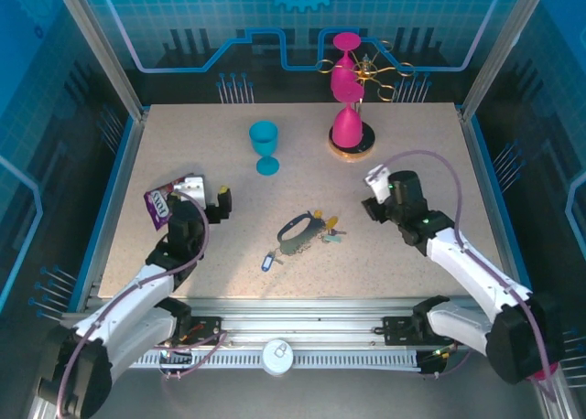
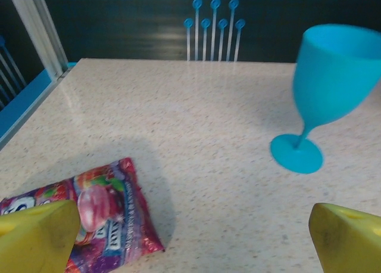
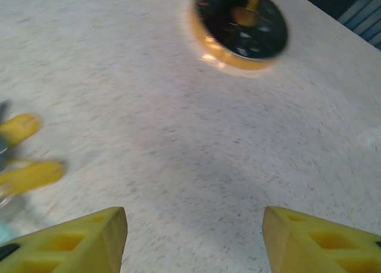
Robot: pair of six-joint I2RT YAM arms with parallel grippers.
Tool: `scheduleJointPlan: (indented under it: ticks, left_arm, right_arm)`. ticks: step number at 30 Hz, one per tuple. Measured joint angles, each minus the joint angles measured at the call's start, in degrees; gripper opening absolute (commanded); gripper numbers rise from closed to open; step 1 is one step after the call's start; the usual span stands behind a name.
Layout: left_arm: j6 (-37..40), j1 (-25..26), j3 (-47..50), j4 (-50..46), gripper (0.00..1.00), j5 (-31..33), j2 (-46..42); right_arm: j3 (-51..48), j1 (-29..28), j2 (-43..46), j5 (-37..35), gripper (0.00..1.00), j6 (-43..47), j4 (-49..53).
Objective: Put the keys on the keyring
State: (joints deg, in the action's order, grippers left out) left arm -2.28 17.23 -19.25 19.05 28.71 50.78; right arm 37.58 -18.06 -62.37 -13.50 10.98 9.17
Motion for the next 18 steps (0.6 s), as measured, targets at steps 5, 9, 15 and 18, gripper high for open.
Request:
scheduleJointPlan:
  ticks: [5,9,15,18]
  left_arm:
    - [2.32,-4.09,4.13,9.18,0.99,-0.68,7.69]
    - [2.80,-6.73,4.59,16.22,0.99,-3.63,14.36]
    - [4.83,-8.83,4.90,29.81,0.99,-9.25,25.53]
    - [5.99,-9.05,4.94,38.12,0.99,-11.26,32.70]
  right_arm:
    - [-13.90,8.28,-5.29,2.47,0.64,-0.90,-20.28]
    - [-19.96,13.18,-10.38,6.60,0.64,-1.79,-35.12]
    - [-17.70,16.02,-12.61,13.27,0.65,-2.49,-42.56]
    - [-17.40,16.15,-12.61,16.02,0.66,-2.64,-44.68]
